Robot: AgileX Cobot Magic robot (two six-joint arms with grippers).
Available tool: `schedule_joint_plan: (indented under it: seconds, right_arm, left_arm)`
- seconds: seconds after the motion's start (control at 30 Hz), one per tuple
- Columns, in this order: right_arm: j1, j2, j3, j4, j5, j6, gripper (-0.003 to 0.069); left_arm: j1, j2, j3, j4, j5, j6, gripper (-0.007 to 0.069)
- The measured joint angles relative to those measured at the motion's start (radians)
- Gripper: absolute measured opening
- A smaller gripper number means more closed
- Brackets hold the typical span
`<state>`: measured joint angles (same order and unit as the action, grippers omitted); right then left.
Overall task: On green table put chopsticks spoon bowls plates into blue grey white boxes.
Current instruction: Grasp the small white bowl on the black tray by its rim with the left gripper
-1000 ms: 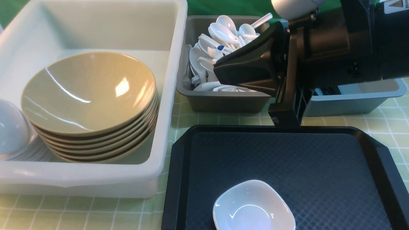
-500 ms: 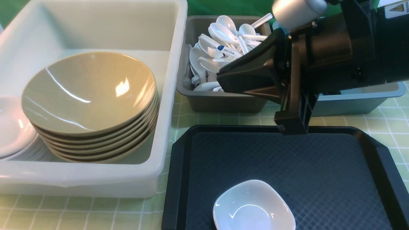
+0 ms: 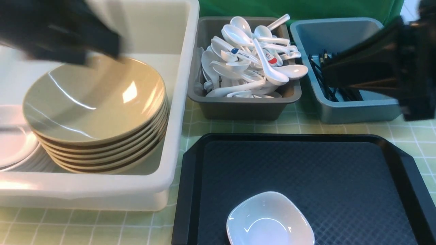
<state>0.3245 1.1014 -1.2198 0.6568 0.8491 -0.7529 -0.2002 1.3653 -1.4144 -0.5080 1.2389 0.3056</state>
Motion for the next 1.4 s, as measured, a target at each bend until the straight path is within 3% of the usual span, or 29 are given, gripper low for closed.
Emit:
schedule_joint_plan:
  seconds: [0.13, 0.37, 0.63, 0.97, 1.07, 1.23, 1.4]
  right_arm:
    - [0.000, -0.061, 0.030, -0.002, 0.009, 0.001, 0.0086]
    - [-0.001, -0.145, 0.044, -0.010, 0.043, -0.005, 0.0101]
    - [-0.001, -0.155, 0.045, -0.012, 0.090, -0.007, 0.0115]
    - [-0.001, -0.159, 0.045, -0.012, 0.104, -0.002, 0.0124]
    - [-0.001, -0.161, 0.045, -0.012, 0.104, -0.002, 0.0129]
    - [-0.001, -0.161, 0.045, -0.012, 0.104, -0.002, 0.0135]
    - [-0.001, -0.161, 0.045, -0.011, 0.105, -0.009, 0.0141]
  left_arm:
    - [-0.260, 0.107, 0.027, 0.018, -0.013, 0.016, 0.0490]
    - [-0.502, 0.376, -0.015, 0.179, -0.079, 0.042, 0.0490]
    - [-0.524, 0.544, -0.025, 0.263, -0.116, 0.042, 0.0490]
    - [-0.524, 0.629, -0.025, 0.237, -0.131, 0.046, 0.0473]
    - [-0.524, 0.657, -0.025, 0.221, -0.130, 0.049, 0.0360]
    - [-0.523, 0.690, -0.036, 0.189, -0.063, 0.074, 0.0075]
    - [-0.523, 0.669, -0.070, 0.155, -0.023, 0.120, 0.0017]
